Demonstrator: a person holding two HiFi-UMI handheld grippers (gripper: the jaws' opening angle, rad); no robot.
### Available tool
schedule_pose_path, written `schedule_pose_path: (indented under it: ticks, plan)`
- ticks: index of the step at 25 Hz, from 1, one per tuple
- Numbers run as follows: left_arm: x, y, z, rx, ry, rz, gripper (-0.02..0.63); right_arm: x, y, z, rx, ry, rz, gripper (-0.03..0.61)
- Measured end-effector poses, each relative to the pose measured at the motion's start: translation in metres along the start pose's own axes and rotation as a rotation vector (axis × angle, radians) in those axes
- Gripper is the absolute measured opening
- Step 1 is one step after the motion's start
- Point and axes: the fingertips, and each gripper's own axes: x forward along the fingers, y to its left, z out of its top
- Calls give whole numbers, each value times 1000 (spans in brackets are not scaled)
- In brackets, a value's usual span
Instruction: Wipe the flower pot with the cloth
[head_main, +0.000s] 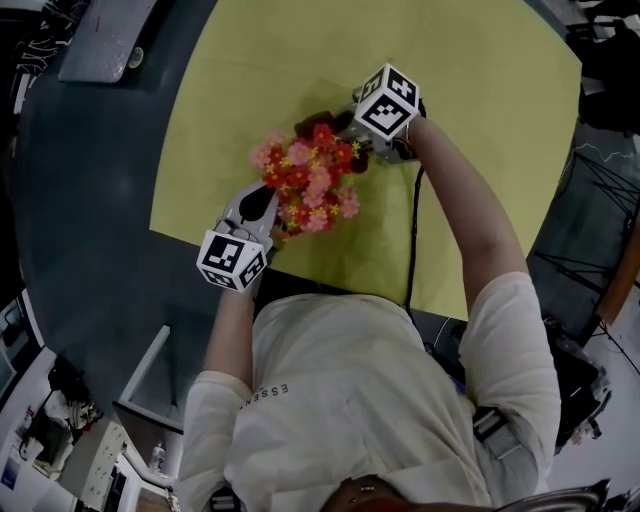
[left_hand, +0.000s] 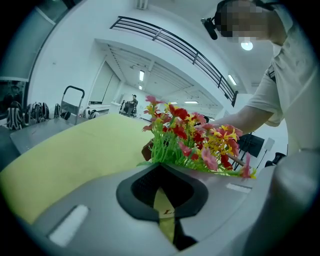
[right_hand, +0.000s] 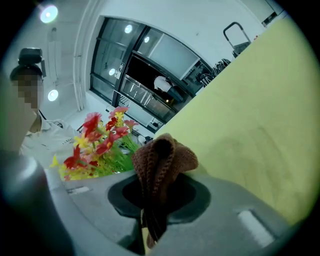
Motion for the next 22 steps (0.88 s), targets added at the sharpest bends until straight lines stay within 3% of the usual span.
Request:
schedule_pose_path:
  ticks: [12,16,22]
  plan:
    - [-1,-1,-5,30,19,46,15,-31,26,-57,18,-128,-155,58]
    - [-7,-4,-3,-15,28,39,15,-68,30,-55,-68,-307,-412,58]
    - [-35,-2,55,47,-129,51,15,-137,92,-39,-111,-674,-768,58]
